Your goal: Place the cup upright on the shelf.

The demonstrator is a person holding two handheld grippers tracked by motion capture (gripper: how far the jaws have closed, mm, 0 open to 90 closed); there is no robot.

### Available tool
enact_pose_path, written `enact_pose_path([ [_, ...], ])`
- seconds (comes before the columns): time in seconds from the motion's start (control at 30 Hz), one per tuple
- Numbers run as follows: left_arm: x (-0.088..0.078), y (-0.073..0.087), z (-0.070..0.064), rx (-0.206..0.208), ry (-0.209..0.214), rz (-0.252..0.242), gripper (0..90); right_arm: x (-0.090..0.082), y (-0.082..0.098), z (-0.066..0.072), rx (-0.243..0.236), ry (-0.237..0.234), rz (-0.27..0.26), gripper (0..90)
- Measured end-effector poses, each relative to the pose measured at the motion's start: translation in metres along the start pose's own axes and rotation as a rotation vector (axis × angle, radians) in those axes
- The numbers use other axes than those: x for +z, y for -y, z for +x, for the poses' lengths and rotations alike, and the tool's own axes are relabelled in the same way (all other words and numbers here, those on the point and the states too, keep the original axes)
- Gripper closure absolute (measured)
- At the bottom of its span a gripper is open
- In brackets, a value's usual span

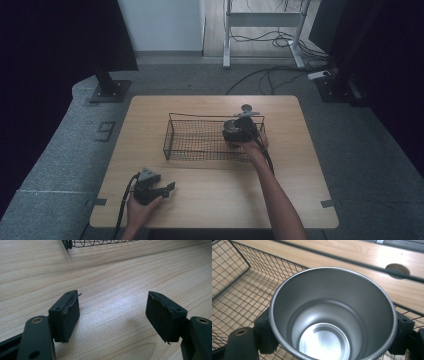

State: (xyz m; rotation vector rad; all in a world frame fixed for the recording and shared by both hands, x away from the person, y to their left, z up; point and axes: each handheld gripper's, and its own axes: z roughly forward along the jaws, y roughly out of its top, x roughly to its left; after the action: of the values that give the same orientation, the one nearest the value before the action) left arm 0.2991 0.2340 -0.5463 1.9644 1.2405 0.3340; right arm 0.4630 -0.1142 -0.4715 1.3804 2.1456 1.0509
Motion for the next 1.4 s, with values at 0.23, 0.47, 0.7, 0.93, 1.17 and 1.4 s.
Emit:
enact_pose_path([
  [0.23, 0.0, 0.0, 0.001, -0.006, 0.009, -0.001, 27.3, 0.008, 0.004, -0.001, 0.006, -0.004, 0.03, 18.2],
  [0.47, 0.0, 0.0, 0.001, -0.007, 0.01, -0.001, 27.3, 0.009, 0.004, -0.003, 0.013, -0.009, 0.037, 18.2],
  [0.7, 0.0, 0.0, 0.001, -0.006, 0.01, -0.001, 27.3, 0.01, 0.003, -0.004, 0.023, -0.006, 0.06, 18.1],
  [0.93, 0.0, 0.0, 0.001, -0.007, 0.012, -0.001, 27.3, 0.013, 0.001, -0.008, 0.038, 0.003, 0.095, 18.1],
  [1.17, 0.0, 0.0, 0.001, -0.008, 0.012, -0.001, 27.3, 0.017, 0.0, -0.008, 0.029, 0.002, 0.119, 18.0],
  [1.4, 0.0, 0.0, 0.001, -0.005, 0.01, -0.001, 27.3, 0.02, -0.001, -0.01, 0.036, 0.018, 0.155, 17.8],
])
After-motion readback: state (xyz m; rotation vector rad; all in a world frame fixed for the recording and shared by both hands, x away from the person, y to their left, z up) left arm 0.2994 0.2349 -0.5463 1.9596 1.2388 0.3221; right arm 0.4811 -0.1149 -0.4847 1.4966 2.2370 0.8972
